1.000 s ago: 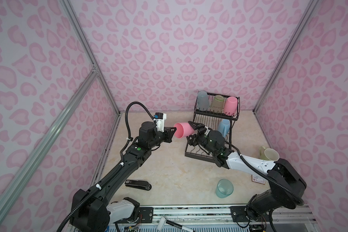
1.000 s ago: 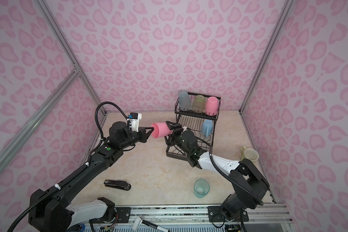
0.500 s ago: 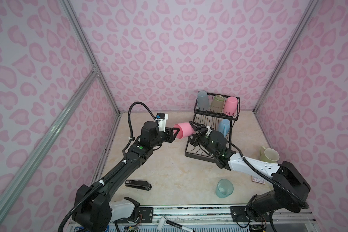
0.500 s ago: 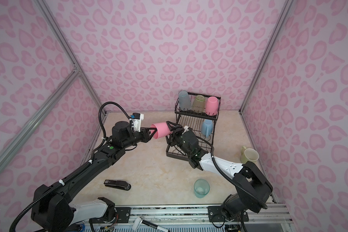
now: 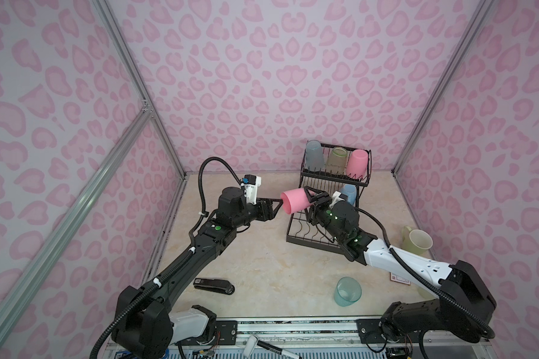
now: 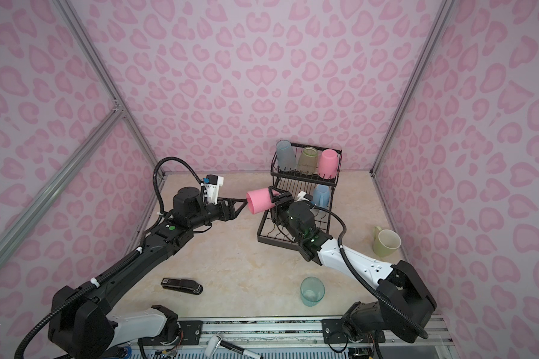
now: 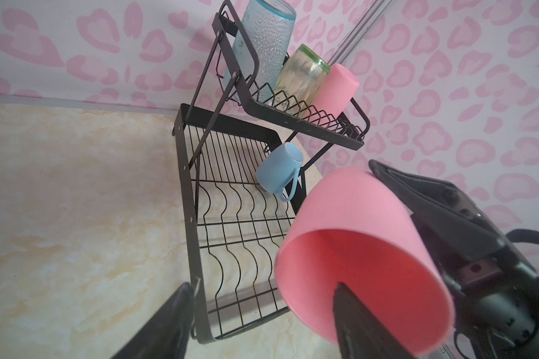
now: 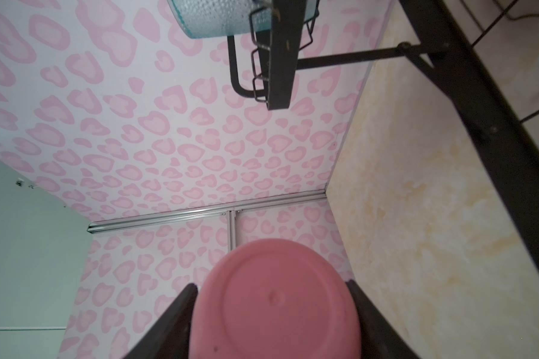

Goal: Load cups into a dish rack
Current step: Place the cup upside down at the dish rack.

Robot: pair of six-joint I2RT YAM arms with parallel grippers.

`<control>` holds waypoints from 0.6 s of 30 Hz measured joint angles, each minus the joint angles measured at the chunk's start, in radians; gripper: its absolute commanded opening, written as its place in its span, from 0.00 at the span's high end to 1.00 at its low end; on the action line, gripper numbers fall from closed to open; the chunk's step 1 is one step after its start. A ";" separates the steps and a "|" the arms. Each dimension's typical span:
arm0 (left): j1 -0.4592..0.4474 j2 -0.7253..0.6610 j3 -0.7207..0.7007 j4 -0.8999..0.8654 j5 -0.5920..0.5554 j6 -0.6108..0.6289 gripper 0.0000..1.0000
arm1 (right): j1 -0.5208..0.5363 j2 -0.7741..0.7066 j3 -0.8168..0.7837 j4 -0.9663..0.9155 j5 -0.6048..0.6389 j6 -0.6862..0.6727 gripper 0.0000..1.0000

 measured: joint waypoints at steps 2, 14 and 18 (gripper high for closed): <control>0.000 -0.004 0.009 -0.004 0.005 0.000 0.22 | -0.010 -0.021 0.001 -0.061 0.038 -0.070 0.42; 0.000 -0.047 0.039 -0.063 0.017 0.001 0.19 | 0.005 -0.064 0.056 -0.428 0.428 -0.546 0.43; 0.000 -0.054 0.039 -0.063 0.037 0.001 0.19 | 0.023 -0.053 0.055 -0.481 0.570 -0.679 0.43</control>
